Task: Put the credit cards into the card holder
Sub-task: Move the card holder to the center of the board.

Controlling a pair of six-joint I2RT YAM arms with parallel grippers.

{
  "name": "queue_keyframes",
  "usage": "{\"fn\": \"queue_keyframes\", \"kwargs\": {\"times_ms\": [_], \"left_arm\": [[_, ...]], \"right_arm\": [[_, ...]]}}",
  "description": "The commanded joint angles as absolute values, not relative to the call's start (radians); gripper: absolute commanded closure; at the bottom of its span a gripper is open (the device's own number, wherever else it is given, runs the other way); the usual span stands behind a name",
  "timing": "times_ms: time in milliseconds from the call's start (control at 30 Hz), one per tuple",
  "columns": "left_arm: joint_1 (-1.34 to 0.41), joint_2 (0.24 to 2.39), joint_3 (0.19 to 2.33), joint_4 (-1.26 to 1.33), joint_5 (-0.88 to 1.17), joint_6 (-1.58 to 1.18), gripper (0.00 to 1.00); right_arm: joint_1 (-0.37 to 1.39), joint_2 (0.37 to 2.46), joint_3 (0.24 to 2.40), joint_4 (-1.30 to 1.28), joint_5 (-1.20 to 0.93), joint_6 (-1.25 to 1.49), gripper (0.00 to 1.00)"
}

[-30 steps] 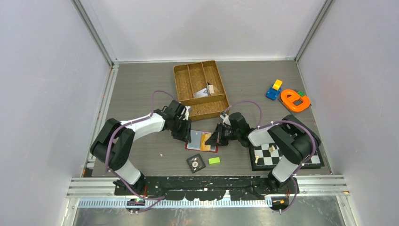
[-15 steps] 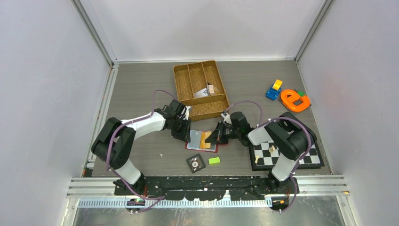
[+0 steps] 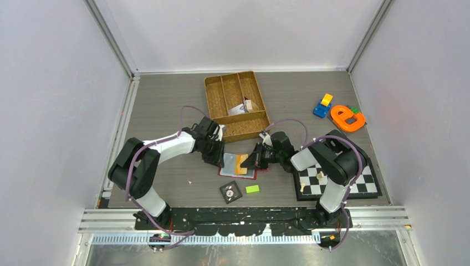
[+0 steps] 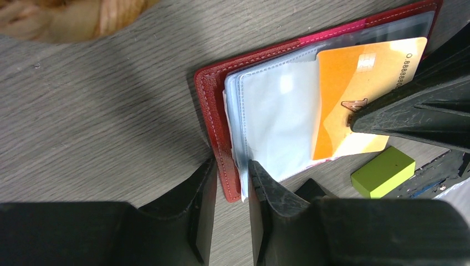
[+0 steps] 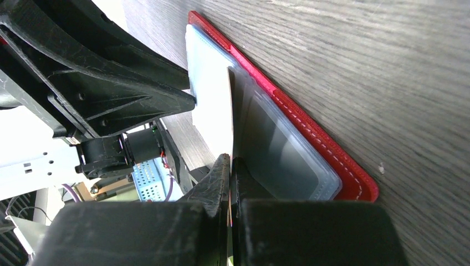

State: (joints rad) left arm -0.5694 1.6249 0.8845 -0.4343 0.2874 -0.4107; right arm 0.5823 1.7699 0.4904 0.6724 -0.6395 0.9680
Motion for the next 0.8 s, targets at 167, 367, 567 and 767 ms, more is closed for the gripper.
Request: {"fn": "queue_keyframes", "kwargs": {"times_ms": [167, 367, 567, 767], "left_arm": [[-0.568, 1.655, 0.892, -0.447, 0.248, -0.389, 0.74], [-0.568, 1.661, 0.895, -0.446, 0.255, -0.393, 0.76], [-0.568, 1.661, 0.894, -0.447, 0.258, -0.396, 0.78], [-0.568, 1.661, 0.893, -0.444, 0.266, -0.397, 0.79]], "right_arm": [[0.583, 1.781, 0.483, 0.654, -0.582, 0.961, 1.0], [0.584, 1.75, 0.462, 0.618, -0.554, 0.971, 1.0], [0.593, 1.754, 0.443, 0.639, -0.548, 0.994, 0.99], [0.61, 1.747, 0.434, 0.644, -0.532, 1.009, 1.0]]}}
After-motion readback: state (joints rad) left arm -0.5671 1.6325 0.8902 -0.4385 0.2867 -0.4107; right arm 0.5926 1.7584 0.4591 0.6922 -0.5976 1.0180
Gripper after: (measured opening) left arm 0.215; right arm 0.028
